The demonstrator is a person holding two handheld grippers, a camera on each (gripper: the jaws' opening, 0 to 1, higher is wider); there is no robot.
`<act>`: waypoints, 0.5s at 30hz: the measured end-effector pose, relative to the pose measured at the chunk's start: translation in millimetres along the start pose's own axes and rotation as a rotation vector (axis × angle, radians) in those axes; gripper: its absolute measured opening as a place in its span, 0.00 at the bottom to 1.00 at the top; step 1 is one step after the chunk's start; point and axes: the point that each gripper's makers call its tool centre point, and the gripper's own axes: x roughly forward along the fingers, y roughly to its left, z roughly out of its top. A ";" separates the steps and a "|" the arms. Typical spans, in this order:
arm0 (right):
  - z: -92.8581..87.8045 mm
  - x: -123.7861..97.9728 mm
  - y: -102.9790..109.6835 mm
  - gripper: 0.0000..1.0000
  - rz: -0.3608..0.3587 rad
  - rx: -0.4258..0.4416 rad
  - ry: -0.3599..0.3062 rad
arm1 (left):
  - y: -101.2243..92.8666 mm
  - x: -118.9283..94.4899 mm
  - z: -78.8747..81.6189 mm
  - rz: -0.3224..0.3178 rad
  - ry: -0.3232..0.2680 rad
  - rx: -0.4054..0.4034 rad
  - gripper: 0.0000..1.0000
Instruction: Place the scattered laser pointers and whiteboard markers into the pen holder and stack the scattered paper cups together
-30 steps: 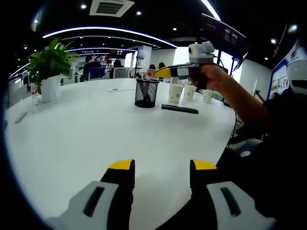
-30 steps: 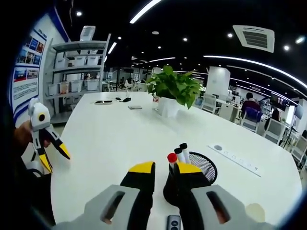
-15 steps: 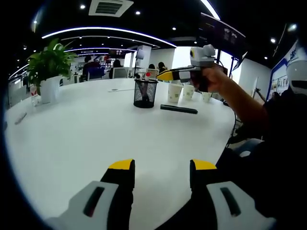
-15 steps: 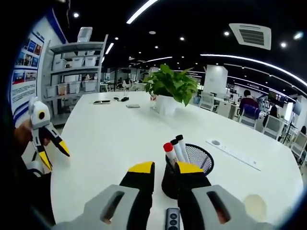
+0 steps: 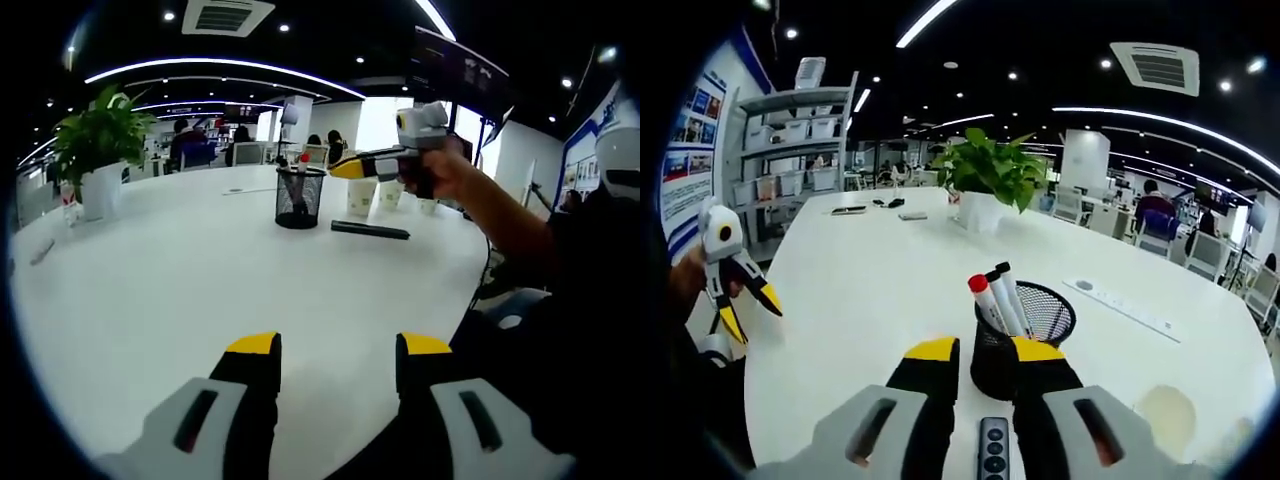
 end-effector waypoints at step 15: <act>-11.9 -3.6 -2.1 0.25 -0.003 0.011 0.030 | 0.2 1.2 2.6 0.000 0.000 0.007 0.47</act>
